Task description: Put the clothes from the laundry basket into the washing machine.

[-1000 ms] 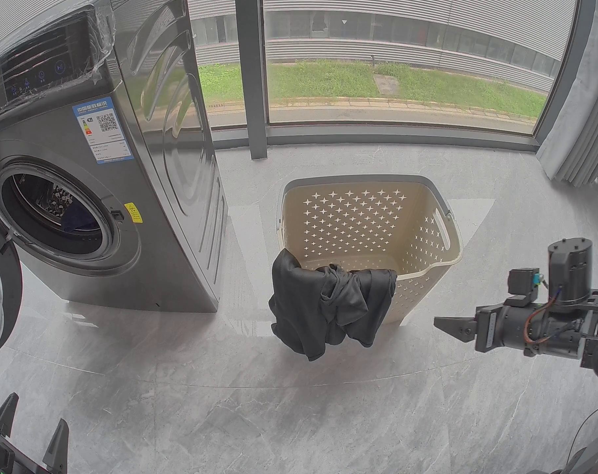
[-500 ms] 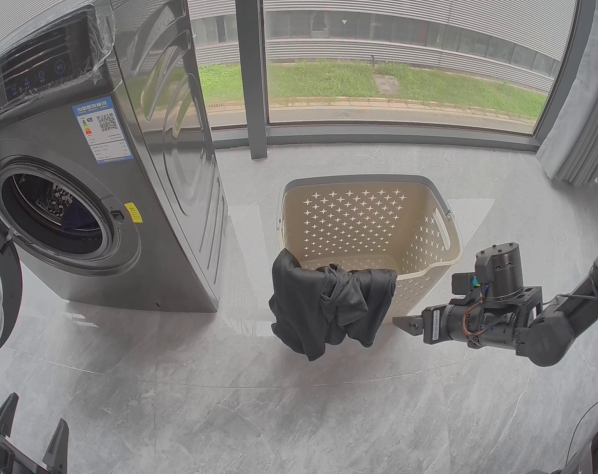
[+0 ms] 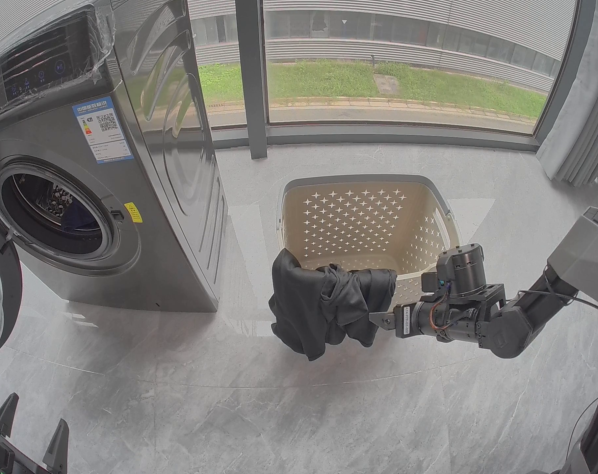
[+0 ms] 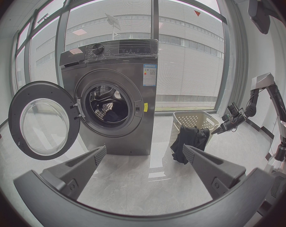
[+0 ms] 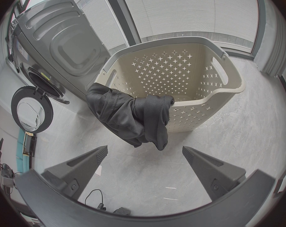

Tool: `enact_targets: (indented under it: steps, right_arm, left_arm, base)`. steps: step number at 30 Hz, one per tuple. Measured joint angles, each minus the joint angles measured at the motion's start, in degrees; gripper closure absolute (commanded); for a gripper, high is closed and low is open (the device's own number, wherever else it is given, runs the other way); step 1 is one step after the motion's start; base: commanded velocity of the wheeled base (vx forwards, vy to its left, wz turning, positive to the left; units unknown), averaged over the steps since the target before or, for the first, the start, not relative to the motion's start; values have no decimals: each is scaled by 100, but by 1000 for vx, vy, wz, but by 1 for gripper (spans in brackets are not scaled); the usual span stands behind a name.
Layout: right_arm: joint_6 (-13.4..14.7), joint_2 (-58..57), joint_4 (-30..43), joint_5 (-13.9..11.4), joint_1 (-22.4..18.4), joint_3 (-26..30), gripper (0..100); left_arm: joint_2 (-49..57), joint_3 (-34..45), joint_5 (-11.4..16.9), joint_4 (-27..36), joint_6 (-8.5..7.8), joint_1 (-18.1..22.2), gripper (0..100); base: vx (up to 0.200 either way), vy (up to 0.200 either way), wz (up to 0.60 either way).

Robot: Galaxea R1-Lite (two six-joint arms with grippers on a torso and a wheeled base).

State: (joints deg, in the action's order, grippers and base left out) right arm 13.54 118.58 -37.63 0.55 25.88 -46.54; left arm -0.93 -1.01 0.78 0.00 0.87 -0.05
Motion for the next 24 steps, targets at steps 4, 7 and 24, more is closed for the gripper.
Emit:
enact_targets:
  steps: [4,7,24]
  right_arm:
    - [0,206,-2,-1,16,-191,0]
    - [0,291,5,2,18,-233,0]
    - [-5,457,2,155,195,-133,0]
  left_arm:
    - [0,0,0,0,0,2,0]
    - [0,0,1,0,0,5,0]
    - [0,0,0,0,9,5,0]
  base:
    - [50,0,0]
    - [67,0,0]
    - [0,0,0]
